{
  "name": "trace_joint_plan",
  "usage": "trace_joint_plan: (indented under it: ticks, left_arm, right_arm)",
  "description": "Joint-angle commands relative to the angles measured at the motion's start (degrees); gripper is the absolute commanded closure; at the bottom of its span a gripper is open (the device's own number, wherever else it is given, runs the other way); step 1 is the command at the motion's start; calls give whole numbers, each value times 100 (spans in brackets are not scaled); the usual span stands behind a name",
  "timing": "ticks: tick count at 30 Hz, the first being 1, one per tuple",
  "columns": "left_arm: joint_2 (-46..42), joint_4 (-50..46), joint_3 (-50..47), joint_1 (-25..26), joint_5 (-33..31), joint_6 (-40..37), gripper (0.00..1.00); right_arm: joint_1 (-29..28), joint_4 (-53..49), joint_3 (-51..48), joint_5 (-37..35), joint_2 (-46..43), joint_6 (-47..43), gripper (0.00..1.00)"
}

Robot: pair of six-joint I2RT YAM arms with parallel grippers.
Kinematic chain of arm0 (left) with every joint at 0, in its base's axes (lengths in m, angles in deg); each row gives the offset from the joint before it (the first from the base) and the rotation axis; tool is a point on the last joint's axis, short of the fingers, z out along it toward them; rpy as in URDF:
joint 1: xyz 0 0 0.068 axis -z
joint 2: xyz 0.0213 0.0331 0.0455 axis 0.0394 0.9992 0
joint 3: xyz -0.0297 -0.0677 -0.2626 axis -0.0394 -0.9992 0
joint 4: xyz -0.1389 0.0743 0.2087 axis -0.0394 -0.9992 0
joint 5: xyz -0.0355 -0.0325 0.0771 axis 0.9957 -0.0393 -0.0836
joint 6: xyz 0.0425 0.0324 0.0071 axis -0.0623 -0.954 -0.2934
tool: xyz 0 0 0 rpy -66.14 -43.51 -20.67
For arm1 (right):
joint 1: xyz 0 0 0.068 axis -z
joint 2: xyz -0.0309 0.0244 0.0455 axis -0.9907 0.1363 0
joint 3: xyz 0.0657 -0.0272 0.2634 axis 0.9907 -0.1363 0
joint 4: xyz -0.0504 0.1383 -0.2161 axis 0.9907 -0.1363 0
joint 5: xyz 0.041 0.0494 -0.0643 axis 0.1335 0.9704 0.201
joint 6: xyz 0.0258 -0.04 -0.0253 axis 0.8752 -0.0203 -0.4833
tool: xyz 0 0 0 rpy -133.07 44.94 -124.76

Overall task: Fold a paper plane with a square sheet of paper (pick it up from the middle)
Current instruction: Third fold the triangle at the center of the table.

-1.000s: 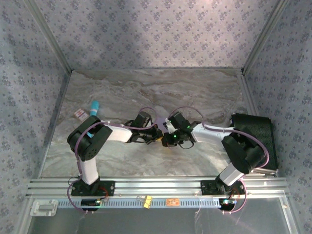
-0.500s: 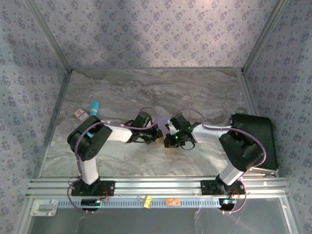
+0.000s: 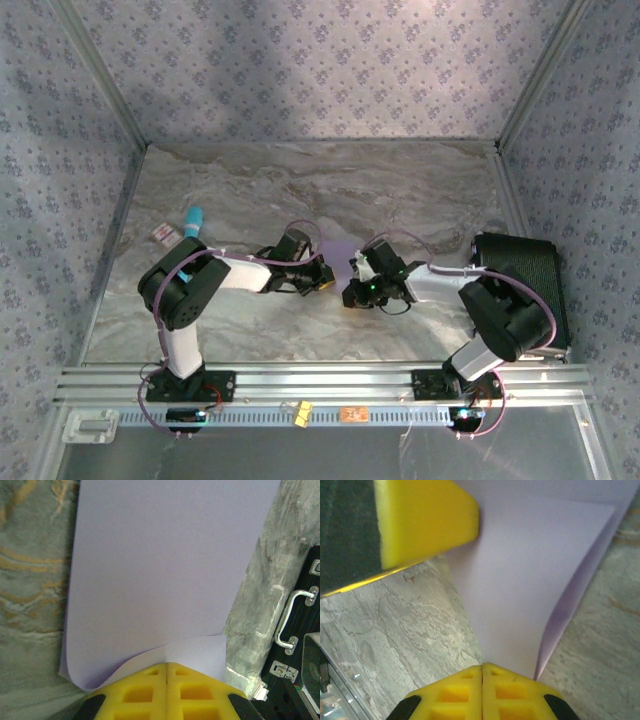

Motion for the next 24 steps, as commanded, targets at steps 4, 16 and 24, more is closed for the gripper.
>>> trace_joint_plan:
  ticks: [4, 16, 24]
  left_arm:
    - [155, -502, -129, 17, -236, -119, 98]
    - [118, -471, -150, 19, -211, -141, 98]
    - [146, -452, -122, 15, -187, -150, 98]
  right_arm:
    - [39, -453, -323, 179, -274, 105, 92]
    - [245, -681, 361, 495, -624, 216, 91]
    - [129, -467, 1041, 392, 469, 286, 92]
